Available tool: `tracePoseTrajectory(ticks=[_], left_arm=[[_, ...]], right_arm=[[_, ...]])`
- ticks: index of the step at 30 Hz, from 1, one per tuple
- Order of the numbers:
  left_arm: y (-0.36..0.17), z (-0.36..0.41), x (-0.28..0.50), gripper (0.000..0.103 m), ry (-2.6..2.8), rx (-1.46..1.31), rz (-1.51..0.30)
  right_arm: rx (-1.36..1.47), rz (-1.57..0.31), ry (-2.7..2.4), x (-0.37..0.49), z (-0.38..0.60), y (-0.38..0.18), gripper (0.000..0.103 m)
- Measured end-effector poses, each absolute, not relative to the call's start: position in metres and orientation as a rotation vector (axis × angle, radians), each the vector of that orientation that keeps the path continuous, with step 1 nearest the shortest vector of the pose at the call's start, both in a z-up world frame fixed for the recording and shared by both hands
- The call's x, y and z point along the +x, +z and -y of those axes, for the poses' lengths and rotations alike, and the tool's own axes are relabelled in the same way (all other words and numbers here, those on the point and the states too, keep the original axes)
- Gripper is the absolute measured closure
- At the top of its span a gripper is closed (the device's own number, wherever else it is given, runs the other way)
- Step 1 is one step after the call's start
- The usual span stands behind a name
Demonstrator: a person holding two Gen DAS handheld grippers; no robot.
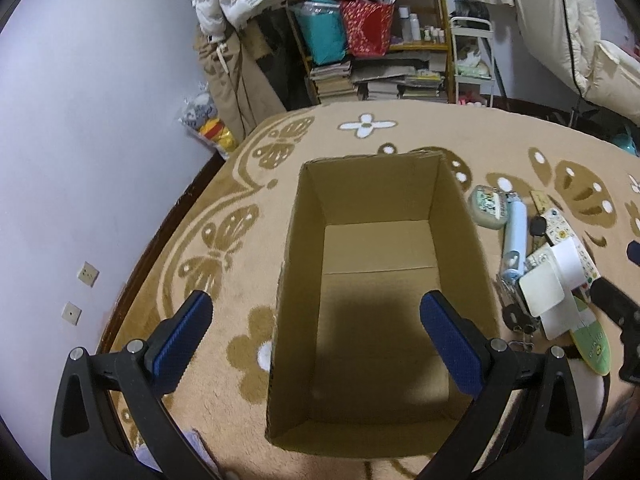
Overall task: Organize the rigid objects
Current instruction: 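Clamp the box wall with the left tool while the right tool approaches the white adapter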
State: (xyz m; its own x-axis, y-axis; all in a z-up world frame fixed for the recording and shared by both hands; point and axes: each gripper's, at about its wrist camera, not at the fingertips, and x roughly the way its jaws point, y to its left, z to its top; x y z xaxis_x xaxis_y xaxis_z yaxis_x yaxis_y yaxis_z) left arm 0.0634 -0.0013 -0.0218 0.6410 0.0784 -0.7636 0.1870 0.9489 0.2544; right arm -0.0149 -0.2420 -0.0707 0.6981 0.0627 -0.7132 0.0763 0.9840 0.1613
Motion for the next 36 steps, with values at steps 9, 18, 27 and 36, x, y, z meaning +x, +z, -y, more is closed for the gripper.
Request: tracePoseTrajectory(ticks=[9, 18, 27, 36], left_arm=[[-0.039, -0.015, 0.088, 0.000, -0.029, 0.317, -0.983], [-0.060, -0.017, 0.095, 0.000, -0.010, 0.361, -1.074], [-0.073, -0.024, 0.105, 0.000, 0.012, 0.351, -1.132], [-0.083, -0.027, 0.107, 0.021, -0.001, 0.355, -1.187]], right_arm=[[0.107, -0.851, 0.047, 0.006, 0.222, -0.088, 0.000], [0.049, -0.883, 0.055, 0.015, 0.216, -0.106, 0.000], [-0.020, -0.939, 0.044, 0.025, 0.213, -0.123, 0.007], [-0.018, -0.950, 0.006, 0.034, 0.223, -0.129, 0.009]])
